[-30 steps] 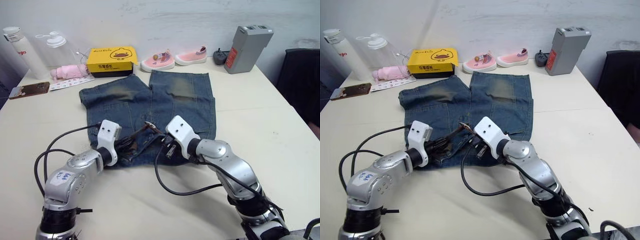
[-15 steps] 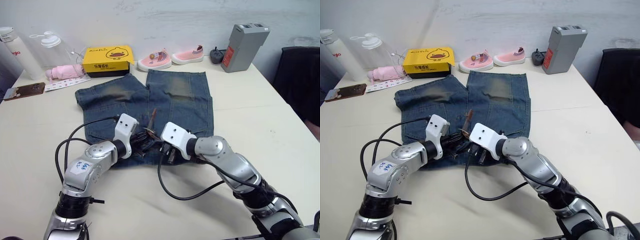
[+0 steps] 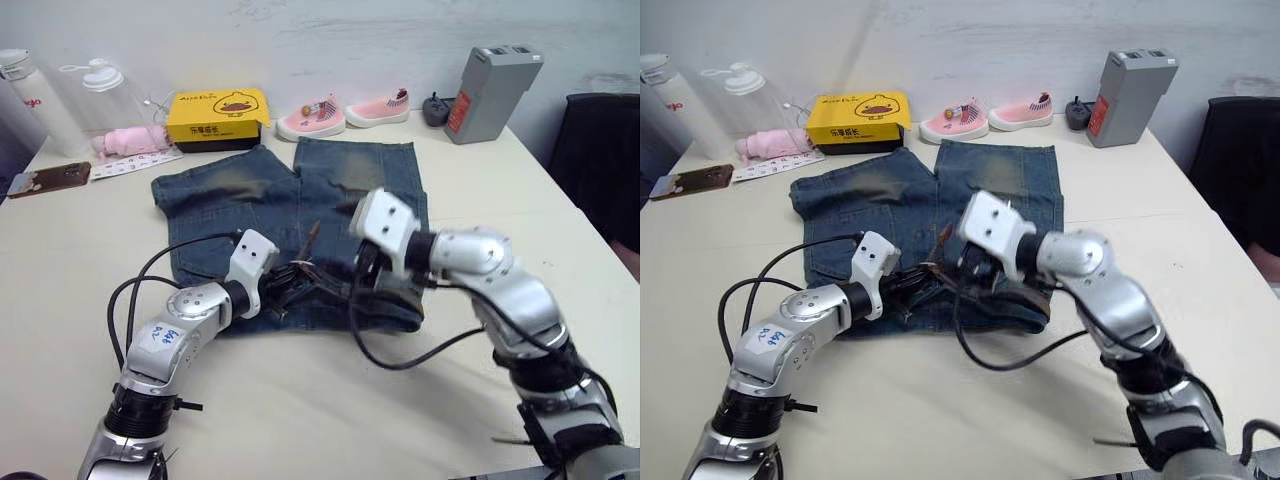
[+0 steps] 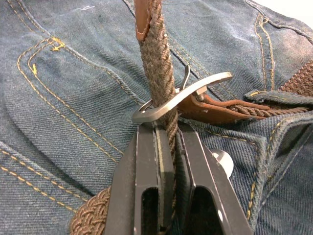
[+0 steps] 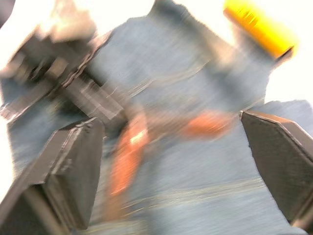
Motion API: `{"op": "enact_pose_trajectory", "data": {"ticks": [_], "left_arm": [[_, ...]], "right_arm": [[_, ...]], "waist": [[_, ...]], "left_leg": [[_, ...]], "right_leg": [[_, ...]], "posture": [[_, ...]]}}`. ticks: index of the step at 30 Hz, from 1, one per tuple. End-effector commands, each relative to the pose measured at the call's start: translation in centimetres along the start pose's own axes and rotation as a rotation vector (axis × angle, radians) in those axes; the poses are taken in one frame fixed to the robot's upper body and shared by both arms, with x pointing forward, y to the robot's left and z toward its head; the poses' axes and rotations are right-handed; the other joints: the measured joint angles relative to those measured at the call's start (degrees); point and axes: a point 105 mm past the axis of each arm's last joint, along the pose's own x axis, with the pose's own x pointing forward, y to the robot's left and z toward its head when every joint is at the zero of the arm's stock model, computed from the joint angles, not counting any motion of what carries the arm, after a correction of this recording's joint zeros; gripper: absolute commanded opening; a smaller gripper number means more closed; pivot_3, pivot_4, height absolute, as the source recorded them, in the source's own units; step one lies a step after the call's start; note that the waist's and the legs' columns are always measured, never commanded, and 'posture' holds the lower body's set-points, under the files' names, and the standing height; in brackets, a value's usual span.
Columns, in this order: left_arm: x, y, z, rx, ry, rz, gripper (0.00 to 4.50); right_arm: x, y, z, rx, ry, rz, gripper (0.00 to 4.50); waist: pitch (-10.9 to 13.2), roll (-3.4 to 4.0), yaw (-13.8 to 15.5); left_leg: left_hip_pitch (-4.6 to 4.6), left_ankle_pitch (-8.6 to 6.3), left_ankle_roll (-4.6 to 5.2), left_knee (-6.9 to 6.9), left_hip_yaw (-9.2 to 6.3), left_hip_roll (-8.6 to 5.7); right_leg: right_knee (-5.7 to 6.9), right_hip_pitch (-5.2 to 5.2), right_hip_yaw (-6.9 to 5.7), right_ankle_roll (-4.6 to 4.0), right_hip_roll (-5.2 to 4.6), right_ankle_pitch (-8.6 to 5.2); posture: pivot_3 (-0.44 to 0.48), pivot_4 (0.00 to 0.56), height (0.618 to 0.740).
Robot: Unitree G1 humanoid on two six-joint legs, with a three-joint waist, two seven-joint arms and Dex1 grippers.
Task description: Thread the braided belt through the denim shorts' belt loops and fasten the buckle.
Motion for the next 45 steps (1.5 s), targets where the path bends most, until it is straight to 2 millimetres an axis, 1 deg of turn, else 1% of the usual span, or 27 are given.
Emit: {"op": "enact_pose_trajectory", "data": {"ticks": [1,3,6,9,11,15,16,19,21,26,28,30,31,32,35,36,37,39,41,43,45], "left_arm": [[-0.2,-0.5,0.3,0.051,-0.009,-0.012,0.0],[-0.2,-0.5,0.4,0.09,-0.004,-0.007,0.0],[-0.3,-0.6,0.5,0.125,-0.001,-0.007,0.0],[-0.4,-0.7,0.5,0.162,0.007,-0.004,0.0],[-0.4,-0.7,0.4,0.161,0.006,0.0,0.0],[-0.6,-0.7,0.2,0.167,0.008,0.007,0.0],[-0.6,-0.6,0.2,0.168,0.009,0.008,0.0],[-0.7,-0.6,0.2,0.173,0.009,0.012,0.0],[-0.7,-0.6,0.2,0.177,0.009,0.012,0.0],[-0.9,-0.6,0.2,0.186,0.007,0.012,0.0],[-1.1,-0.4,0.3,0.203,-0.002,0.019,0.0],[-1.4,-0.6,0.7,0.184,-0.039,0.0,0.85],[-1.7,-1.0,1.0,0.173,-0.054,-0.026,0.97],[-2.0,-1.1,1.3,0.17,-0.073,-0.04,1.39],[-2.9,-1.1,1.9,0.129,-0.096,-0.068,2.42],[-3.5,-1.2,2.1,0.091,-0.1,-0.104,3.01],[-4.3,-1.0,2.7,0.046,-0.13,-0.132,3.17],[-6.0,-0.2,3.8,-0.032,-0.182,-0.165,3.17],[-7.7,0.6,4.4,-0.076,-0.205,-0.223,3.17],[-9.1,2.3,4.7,-0.123,-0.223,-0.23,3.17],[-9.8,4.5,4.9,-0.155,-0.243,-0.181,2.63]], "right_arm": [[1.3,-0.7,-0.2,-0.375,0.021,-0.022,4.45],[2.4,-0.5,-0.5,-0.574,0.031,0.015,4.45],[3.5,0.2,-1.7,-0.755,0.044,0.094,4.45],[4.6,0.8,-1.8,-0.818,0.011,0.132,4.45],[5.1,1.2,-2.7,-0.847,0.021,0.168,4.45],[5.4,1.7,-3.9,-0.85,0.036,0.208,4.45],[5.4,1.7,-4.0,-0.84,0.037,0.208,4.24],[5.4,1.7,-4.4,-0.805,0.046,0.212,3.19],[5.3,1.8,-4.7,-0.784,0.054,0.214,2.2],[5.0,1.8,-5.2,-0.752,0.08,0.208,0.03],[4.8,1.9,-5.3,-0.727,0.084,0.193,0.03],[4.6,2.0,-5.4,-0.703,0.087,0.182,0.0],[4.5,2.1,-5.4,-0.691,0.09,0.173,0.0],[4.4,2.1,-5.4,-0.676,0.093,0.162,0.0],[4.0,1.9,-5.5,-0.647,0.108,0.127,0.0],[3.9,1.9,-5.6,-0.638,0.116,0.118,0.0],[3.8,1.8,-5.7,-0.628,0.124,0.106,0.0],[3.5,1.7,-5.8,-0.608,0.139,0.089,0.0],[3.3,1.6,-6.0,-0.59,0.156,0.065,0.0],[3.1,1.5,-6.2,-0.569,0.167,0.045,0.0],[3.1,1.5,-6.1,-0.557,0.171,0.028,0.0]], "waist": [[0.0,0.0,-0.1],[0.0,-0.02,-0.2],[0.1,-0.03,-0.3],[0.1,-0.09,-0.4],[0.1,-0.09,-0.4],[0.1,-0.08,-0.4],[0.1,-0.08,-0.4],[0.1,-0.07,-0.7],[0.1,-0.07,-0.7],[0.1,-0.07,-0.9],[0.1,-0.07,-1.2],[0.1,-0.07,-1.4],[0.1,-0.07,-1.4],[0.1,-0.07,-1.4],[0.1,-0.07,-1.4],[0.1,-0.07,-1.3],[0.1,-0.06,-1.4],[0.2,-0.05,-1.5],[0.2,-0.05,-1.6],[0.2,-0.01,-1.6],[0.2,0.0,-1.6]], "left_leg": [[0.0,0.0,0.0,-0.01,0.03,-0.02],[0.0,0.01,0.0,-0.01,0.09,-0.03],[-0.02,0.01,0.0,0.0,0.13,-0.03],[-0.05,0.01,0.0,0.0,0.09,-0.04],[-0.05,0.01,0.0,0.0,0.1,-0.05],[-0.05,0.01,0.01,0.03,0.08,-0.11],[-0.05,0.01,0.01,0.04,0.09,-0.12],[-0.05,0.01,0.01,0.05,0.08,-0.11],[-0.05,0.01,0.01,0.05,0.07,-0.11],[-0.05,0.01,0.01,0.06,0.06,-0.13],[-0.05,0.01,0.01,0.07,0.06,-0.13],[-0.05,0.01,0.01,0.07,0.05,-0.1],[-0.05,0.01,0.01,0.06,0.04,-0.11],[-0.05,0.01,0.01,0.07,0.04,-0.11],[-0.07,0.01,0.01,0.07,0.02,-0.12],[-0.07,0.01,0.01,0.07,0.02,-0.12],[-0.07,0.01,0.01,0.07,0.02,-0.11],[-0.07,0.01,0.01,0.07,0.02,-0.07],[-0.07,0.01,0.0,0.07,-0.02,-0.04],[-0.07,0.01,-0.01,0.06,-0.02,0.01],[-0.07,0.02,-0.02,0.07,-0.01,-0.01]], "right_leg": [[0.0,-0.01,-0.01,0.0,0.0,0.0],[0.0,-0.03,-0.04,0.02,0.0,0.01],[0.02,-0.07,-0.03,0.03,0.0,0.01],[0.07,-0.1,-0.03,0.03,0.04,0.01],[0.12,-0.12,-0.02,0.03,0.08,0.01],[0.24,-0.14,-0.03,0.02,0.16,0.01],[0.25,-0.15,-0.03,0.01,0.17,0.01],[0.32,-0.16,-0.01,0.0,0.17,0.0],[0.34,-0.17,-0.01,0.0,0.17,0.0],[0.37,-0.17,-0.02,0.0,0.18,0.0],[0.38,-0.17,-0.01,0.0,0.17,0.0],[0.38,-0.17,0.01,0.0,0.16,0.0],[0.4,-0.18,0.01,-0.01,0.17,0.0],[0.4,-0.18,0.01,-0.01,0.17,0.0],[0.38,-0.18,0.0,-0.01,0.15,-0.01],[0.38,-0.18,0.01,-0.02,0.14,-0.01],[0.38,-0.18,0.01,-0.02,0.14,-0.01],[0.37,-0.19,0.02,-0.03,0.12,-0.02],[0.38,-0.2,0.0,-0.09,0.11,-0.05],[0.38,-0.21,0.0,-0.12,0.06,-0.06],[0.4,-0.22,0.01,-0.16,0.07,-0.09]], "posture": [[0.0,0.15,0.636],[0.0,0.15,0.636],[0.0,0.15,0.636],[0.0,0.15,0.636],[0.0,0.15,0.636],[0.0,0.15,0.636],[0.0,0.15,0.636],[0.0,0.15,0.636],[0.0,0.15,0.636],[0.0,0.15,0.636],[0.0,0.15,0.636],[0.0,0.15,0.636],[0.0,0.15,0.636],[0.0,0.15,0.636],[0.0,0.15,0.636],[0.0,0.15,0.636],[0.0,0.15,0.636],[0.0,0.15,0.636],[0.0,0.15,0.636],[0.0,0.15,0.636],[0.0,0.15,0.636]]}}
